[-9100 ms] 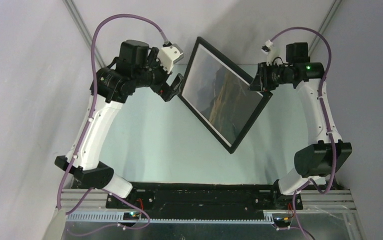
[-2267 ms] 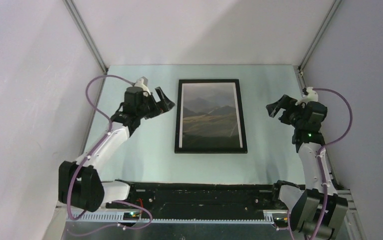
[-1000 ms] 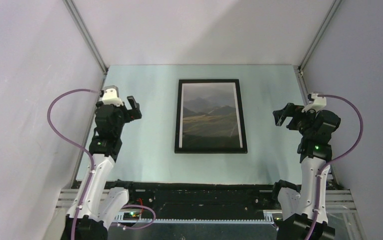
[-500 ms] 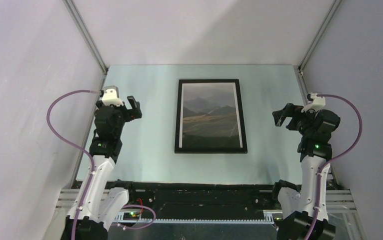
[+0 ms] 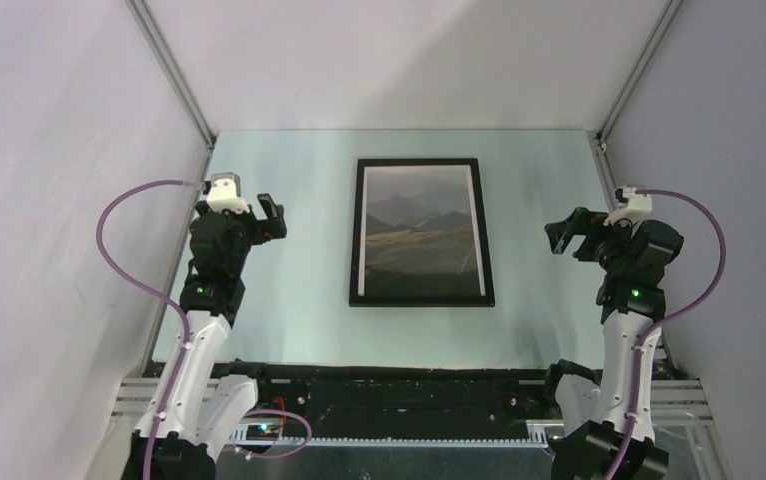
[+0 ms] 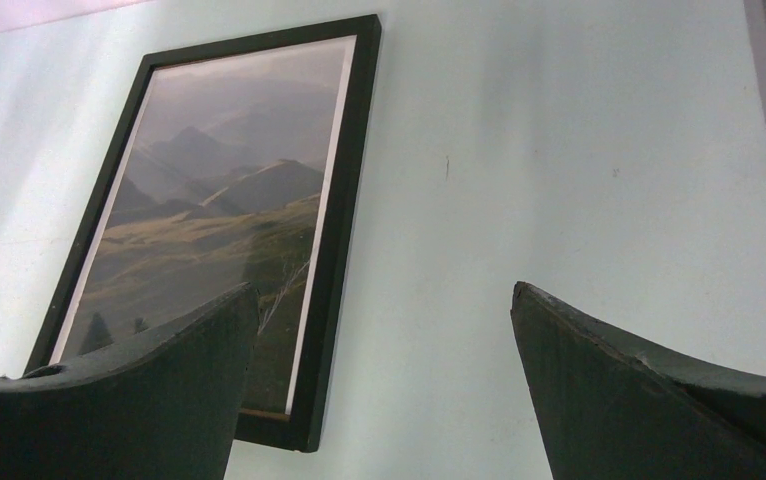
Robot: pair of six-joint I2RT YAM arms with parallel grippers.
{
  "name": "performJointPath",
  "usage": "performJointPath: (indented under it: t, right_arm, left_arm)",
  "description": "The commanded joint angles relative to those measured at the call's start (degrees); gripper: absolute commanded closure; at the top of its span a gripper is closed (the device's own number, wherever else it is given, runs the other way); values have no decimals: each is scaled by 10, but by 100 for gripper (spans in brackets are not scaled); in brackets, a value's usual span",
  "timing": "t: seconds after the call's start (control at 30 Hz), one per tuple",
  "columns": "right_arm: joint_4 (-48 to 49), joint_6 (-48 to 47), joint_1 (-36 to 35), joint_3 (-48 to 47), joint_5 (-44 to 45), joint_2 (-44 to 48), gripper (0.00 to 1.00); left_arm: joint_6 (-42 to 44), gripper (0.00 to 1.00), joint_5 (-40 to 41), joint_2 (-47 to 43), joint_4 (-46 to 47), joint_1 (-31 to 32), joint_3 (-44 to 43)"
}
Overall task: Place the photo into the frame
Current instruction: Reset both arms
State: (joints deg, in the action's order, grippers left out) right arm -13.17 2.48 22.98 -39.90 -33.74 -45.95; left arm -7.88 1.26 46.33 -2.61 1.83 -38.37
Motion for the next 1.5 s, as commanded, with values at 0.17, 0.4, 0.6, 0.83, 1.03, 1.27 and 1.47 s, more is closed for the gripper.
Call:
performJointPath:
  t: [0.17, 0.4, 0.6, 0.83, 1.03, 1.27, 1.47]
  right_arm:
    - [0, -8, 9, -21, -10, 8, 0]
    - [0, -7, 12, -21, -16, 3, 1]
    - [-1, -6, 14, -21, -23, 2, 1]
    - [-1, -6, 16, -21, -26, 4, 1]
    - [-1, -5, 16, -21, -29, 3, 1]
    - [-2, -4, 17, -21, -32, 6, 0]
    - [-2, -3, 18, -21, -33, 7, 1]
  left_arm:
    - [14, 0, -7, -8, 23, -6, 1]
    - [17, 0, -5, -5, 23, -6, 0]
    - [18, 0, -2, -6, 23, -6, 0]
    - [19, 0, -4, -5, 23, -6, 0]
    - [20, 0, -5, -7, 23, -6, 0]
    - [20, 0, -4, -7, 23, -6, 0]
    - [20, 0, -3, -7, 22, -6, 0]
